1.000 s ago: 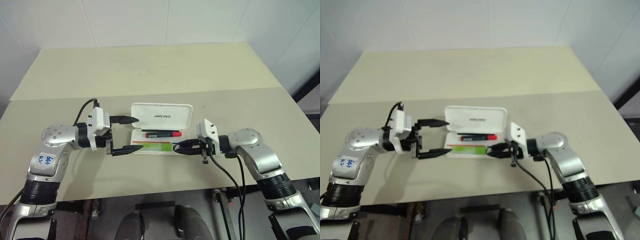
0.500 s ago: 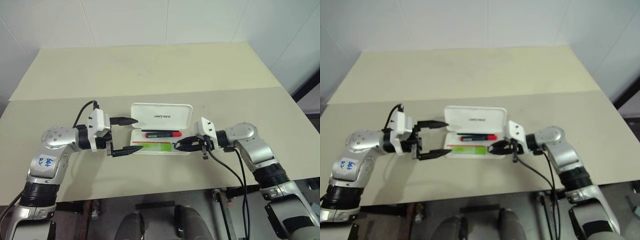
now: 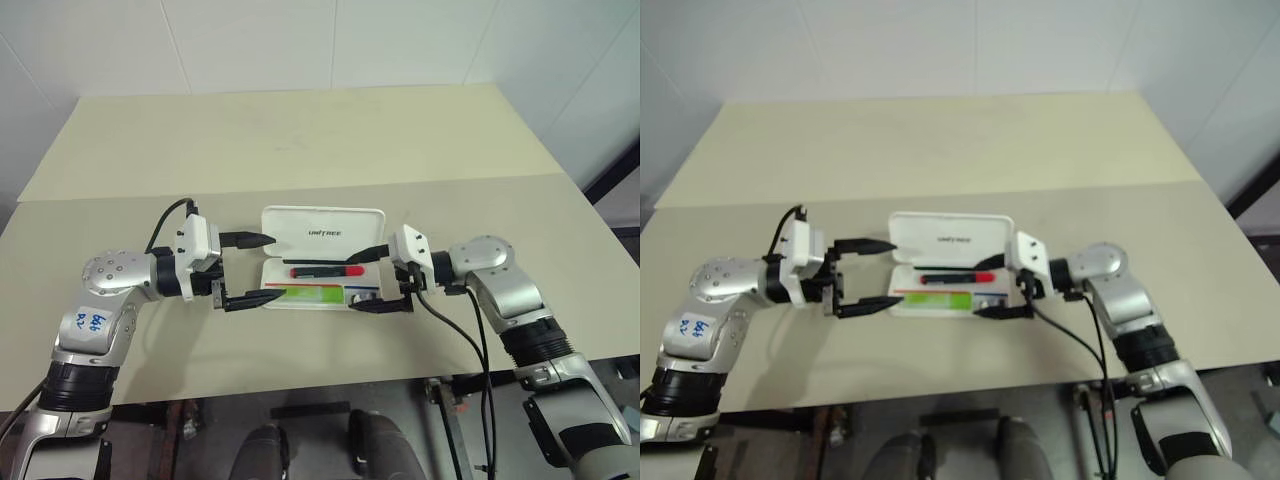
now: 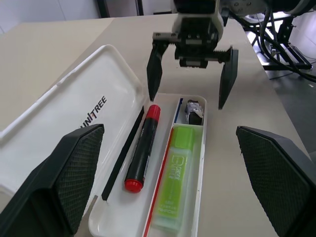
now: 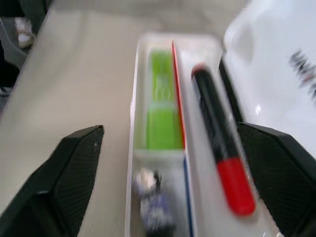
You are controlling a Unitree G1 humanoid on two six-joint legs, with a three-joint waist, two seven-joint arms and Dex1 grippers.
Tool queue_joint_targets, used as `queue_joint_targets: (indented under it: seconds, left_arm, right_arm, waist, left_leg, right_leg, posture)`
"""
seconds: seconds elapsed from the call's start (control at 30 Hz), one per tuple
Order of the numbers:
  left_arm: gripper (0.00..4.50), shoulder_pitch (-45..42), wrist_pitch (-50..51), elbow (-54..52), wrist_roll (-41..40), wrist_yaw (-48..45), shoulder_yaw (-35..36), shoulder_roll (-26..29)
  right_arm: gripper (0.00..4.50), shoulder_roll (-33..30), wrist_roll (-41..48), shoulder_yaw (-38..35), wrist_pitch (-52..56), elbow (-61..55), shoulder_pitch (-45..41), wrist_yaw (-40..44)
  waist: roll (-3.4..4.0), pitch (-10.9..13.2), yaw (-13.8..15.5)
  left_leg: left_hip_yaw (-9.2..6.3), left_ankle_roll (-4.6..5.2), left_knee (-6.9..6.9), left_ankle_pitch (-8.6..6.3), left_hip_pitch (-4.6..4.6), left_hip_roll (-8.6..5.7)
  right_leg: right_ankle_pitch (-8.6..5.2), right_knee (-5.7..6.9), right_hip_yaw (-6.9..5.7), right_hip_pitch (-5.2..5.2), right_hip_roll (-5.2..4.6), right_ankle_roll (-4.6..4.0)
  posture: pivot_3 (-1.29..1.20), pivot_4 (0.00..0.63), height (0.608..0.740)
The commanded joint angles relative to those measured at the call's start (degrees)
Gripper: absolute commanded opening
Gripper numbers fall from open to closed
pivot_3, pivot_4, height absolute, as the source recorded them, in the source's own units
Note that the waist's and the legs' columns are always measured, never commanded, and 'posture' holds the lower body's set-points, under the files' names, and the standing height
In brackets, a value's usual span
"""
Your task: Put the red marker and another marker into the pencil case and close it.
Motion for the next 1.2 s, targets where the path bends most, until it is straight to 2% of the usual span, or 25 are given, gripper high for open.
queue_joint_targets:
  seconds: [0.03,0.3,0.5,0.6,0.73,1.07,1.2]
  left_arm:
    - [4.5,-1.1,-0.6,-0.5,0.0,-0.2,0.4,0.5]
    - [4.5,-0.1,-0.1,0.1,-0.7,-0.6,2.1,1.6]
    - [4.5,2.2,-1.2,3.2,-0.6,-2.1,4.6,3.9]
    - [4.5,2.3,-2.7,5.7,-0.3,-2.8,5.0,3.9]
    - [3.54,1.2,-5.0,8.2,-0.7,-2.8,5.5,3.0]
    - [0.02,-0.1,-7.9,11.6,-0.8,-2.7,5.7,1.7]
    - [0.02,-0.8,-8.9,12.7,-0.4,-0.9,6.2,0.2]
  right_arm:
    - [4.47,-0.9,3.6,-3.0,2.6,-6.1,-0.3,-0.2]
    - [4.47,-8.6,11.2,-12.9,7.8,-17.3,8.4,-1.5]
    - [4.47,-14.8,13.1,-21.3,6.9,-17.8,14.4,-1.9]
    - [4.47,-15.9,13.4,-22.9,6.2,-17.8,15.4,-2.6]
    - [4.5,-15.6,13.2,-22.9,5.7,-18.5,15.6,-3.6]
    - [4.5,-15.3,14.4,-22.5,6.0,-19.8,14.4,-5.4]
    - [4.5,-15.2,15.2,-22.5,6.2,-20.0,13.7,-5.7]
  waist:
    - [0.0,0.0,0.0]
    - [0.0,0.0,0.6]
    - [0.0,0.0,0.6]
    - [0.0,0.0,0.3]
    - [0.0,0.0,0.1]
    - [0.0,0.0,0.1]
    - [0.0,0.0,0.1]
  left_leg:
    - [0.0,0.0,-0.01,0.0,0.0,0.0]
    - [-0.02,0.04,-0.07,-0.03,-0.09,-0.01]
    - [0.03,0.06,-0.08,-0.04,-0.03,-0.02]
    - [0.04,0.04,-0.09,-0.04,-0.01,-0.03]
    - [0.03,0.04,-0.07,-0.03,0.0,-0.01]
    - [0.03,0.04,-0.08,-0.03,-0.02,0.0]
    - [0.03,0.04,-0.08,-0.03,-0.02,0.02]
  right_leg:
    - [0.0,0.0,0.0,0.0,0.0,0.0]
    - [0.0,-0.3,-0.1,0.02,-0.06,0.0]
    - [0.0,-0.39,-0.05,0.01,-0.02,0.0]
    - [-0.01,-0.37,-0.06,0.01,0.02,-0.01]
    - [0.0,-0.34,-0.03,0.02,-0.03,-0.01]
    - [0.0,-0.39,-0.05,0.02,-0.06,0.0]
    - [0.0,-0.38,-0.05,0.02,-0.06,0.0]
  posture:
    - [0.0,0.15,0.74]
    - [0.0,0.15,0.74]
    - [0.0,0.15,0.74]
    - [0.0,0.15,0.74]
    - [0.0,0.15,0.74]
    - [0.0,0.15,0.74]
    - [0.0,0.15,0.74]
